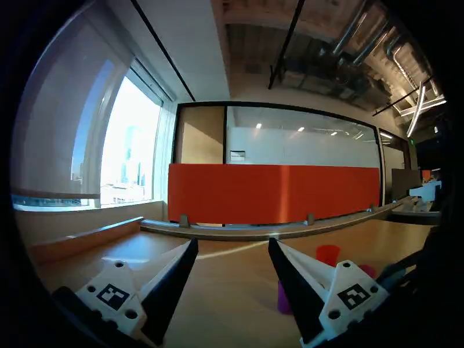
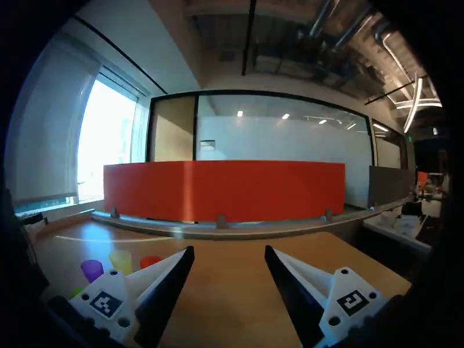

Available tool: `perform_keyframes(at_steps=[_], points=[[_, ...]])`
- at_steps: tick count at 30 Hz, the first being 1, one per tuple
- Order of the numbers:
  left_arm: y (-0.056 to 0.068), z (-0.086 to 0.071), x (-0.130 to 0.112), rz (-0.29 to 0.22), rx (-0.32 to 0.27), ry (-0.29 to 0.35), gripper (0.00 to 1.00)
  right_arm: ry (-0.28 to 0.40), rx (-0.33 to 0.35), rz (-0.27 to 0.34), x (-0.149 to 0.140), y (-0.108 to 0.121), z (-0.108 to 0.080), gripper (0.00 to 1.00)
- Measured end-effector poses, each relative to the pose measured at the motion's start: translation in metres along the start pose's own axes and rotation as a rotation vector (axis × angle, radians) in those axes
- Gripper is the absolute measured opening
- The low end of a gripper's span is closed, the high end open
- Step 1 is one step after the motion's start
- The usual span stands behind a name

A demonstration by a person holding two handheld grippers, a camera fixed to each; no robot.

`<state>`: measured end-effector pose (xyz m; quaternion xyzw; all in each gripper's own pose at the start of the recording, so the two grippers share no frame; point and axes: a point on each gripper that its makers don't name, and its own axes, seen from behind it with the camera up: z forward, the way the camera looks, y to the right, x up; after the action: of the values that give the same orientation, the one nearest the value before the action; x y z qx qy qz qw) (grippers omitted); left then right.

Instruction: Pour water

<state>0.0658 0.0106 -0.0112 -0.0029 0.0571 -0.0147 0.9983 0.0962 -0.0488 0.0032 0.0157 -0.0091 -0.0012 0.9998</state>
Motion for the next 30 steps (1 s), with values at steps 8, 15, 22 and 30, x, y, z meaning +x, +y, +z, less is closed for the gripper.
perform_keyframes(at_steps=[8, 15, 22, 30], points=[[-0.006, 0.002, -0.022, -0.011, 0.005, -0.021, 0.89, -0.018, -0.010, -0.003, -0.005, 0.000, -0.002, 0.94], [-0.011, 0.001, -0.036, -0.024, 0.007, -0.038, 0.89, -0.028, -0.017, -0.006, -0.009, 0.003, -0.004, 0.94], [-0.016, 0.001, -0.043, -0.010, 0.022, -0.050, 0.89, -0.035, -0.021, -0.004, -0.010, 0.003, -0.004, 0.94], [-0.016, 0.000, -0.052, -0.013, 0.020, -0.070, 0.89, -0.040, -0.021, -0.009, -0.013, 0.004, -0.004, 0.94]])
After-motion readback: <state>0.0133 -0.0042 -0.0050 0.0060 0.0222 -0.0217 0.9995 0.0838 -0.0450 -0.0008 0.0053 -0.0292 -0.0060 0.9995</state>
